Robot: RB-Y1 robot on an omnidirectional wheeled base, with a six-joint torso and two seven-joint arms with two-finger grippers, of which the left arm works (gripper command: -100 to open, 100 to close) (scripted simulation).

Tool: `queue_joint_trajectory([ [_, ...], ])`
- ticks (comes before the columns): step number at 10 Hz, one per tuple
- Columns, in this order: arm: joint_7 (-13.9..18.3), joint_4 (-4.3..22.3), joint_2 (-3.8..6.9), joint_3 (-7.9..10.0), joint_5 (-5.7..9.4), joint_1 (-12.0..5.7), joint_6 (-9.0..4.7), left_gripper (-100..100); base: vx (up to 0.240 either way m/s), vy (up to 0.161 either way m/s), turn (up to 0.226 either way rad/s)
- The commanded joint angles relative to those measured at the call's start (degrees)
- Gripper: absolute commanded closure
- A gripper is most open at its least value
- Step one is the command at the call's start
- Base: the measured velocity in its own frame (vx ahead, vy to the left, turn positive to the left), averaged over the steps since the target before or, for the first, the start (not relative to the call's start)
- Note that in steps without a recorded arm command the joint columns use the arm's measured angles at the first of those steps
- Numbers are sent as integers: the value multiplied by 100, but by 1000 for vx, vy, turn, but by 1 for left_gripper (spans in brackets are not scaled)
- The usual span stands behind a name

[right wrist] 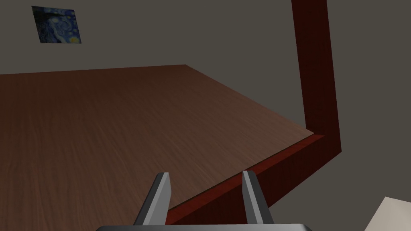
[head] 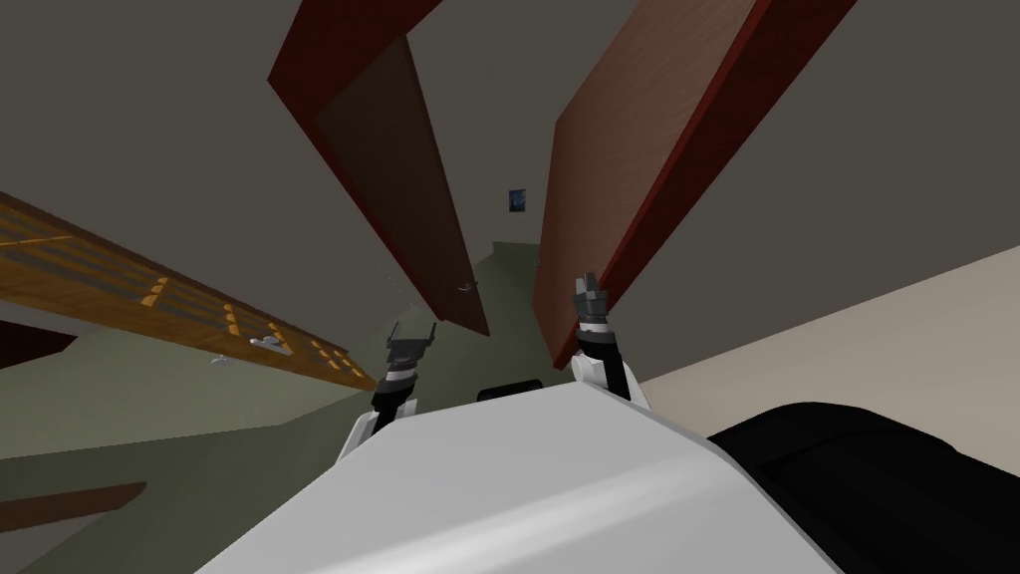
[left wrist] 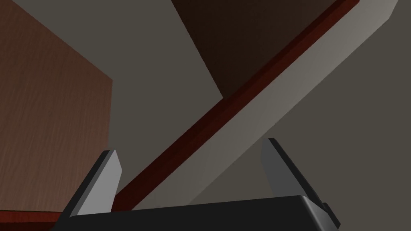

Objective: Push the door open

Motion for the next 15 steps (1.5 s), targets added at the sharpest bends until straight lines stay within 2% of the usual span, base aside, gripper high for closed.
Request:
queue_joint_trajectory([
  [1,-235,120,-6,54,-88,-22,-40,-100,51,39,-71],
  [4,-726,423,-19,195,-308,-81,-141,-100,76,61,-108],
  [5,-764,423,-19,195,-308,-81,-141,-100,53,50,-39],
  [15,-2460,1410,-97,654,-1026,-271,-471,-100,70,64,-100],
])
